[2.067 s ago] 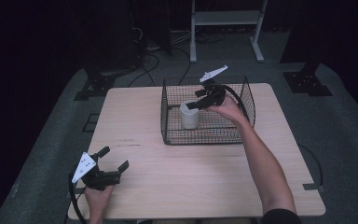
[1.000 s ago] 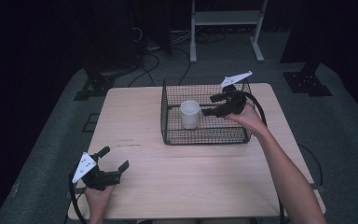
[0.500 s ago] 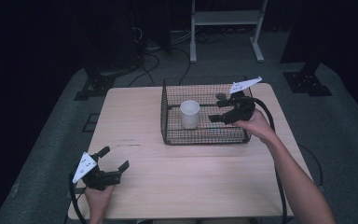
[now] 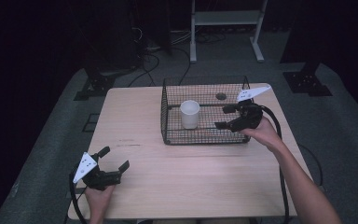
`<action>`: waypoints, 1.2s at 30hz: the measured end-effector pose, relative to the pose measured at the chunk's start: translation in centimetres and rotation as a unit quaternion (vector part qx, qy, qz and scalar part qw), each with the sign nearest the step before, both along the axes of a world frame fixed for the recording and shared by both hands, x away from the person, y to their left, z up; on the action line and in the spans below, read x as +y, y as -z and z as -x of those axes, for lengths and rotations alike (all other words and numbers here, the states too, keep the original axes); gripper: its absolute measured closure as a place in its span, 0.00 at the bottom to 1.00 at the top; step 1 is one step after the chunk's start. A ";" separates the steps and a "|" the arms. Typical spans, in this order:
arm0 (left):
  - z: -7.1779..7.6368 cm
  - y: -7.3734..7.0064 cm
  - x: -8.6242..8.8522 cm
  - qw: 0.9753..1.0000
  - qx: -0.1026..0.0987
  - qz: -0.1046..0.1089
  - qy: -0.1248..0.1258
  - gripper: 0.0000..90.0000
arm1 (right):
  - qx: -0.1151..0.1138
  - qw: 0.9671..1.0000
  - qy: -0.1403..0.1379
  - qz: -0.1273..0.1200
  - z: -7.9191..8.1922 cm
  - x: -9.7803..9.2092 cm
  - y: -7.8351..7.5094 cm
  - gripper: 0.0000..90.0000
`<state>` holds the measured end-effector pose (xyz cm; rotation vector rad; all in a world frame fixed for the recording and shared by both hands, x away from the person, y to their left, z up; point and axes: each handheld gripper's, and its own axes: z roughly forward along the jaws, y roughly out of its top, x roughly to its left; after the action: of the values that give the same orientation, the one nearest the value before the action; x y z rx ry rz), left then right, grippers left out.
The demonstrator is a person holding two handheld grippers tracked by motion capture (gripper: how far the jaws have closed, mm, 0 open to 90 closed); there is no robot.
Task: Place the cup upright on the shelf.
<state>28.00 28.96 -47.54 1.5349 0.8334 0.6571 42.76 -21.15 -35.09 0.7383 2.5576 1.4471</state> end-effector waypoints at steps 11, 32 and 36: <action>0.0 0.0 0.0 1.000 0.000 -0.001 0.000 0.00 | -0.002 1.000 -0.006 0.002 1.3 -0.5 0.5 0.17; 0.0 0.0 0.0 1.000 -0.001 0.000 -0.001 0.00 | 0.004 1.000 -0.018 0.003 3.8 -1.3 2.3 0.17; 0.0 0.0 0.0 1.000 -0.001 0.000 -0.001 0.00 | 0.008 1.000 -0.017 0.003 4.1 -1.4 2.5 0.17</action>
<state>28.01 28.98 -47.54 1.5342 0.8335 0.6595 38.69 -22.60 -37.64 0.7101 2.5974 1.4492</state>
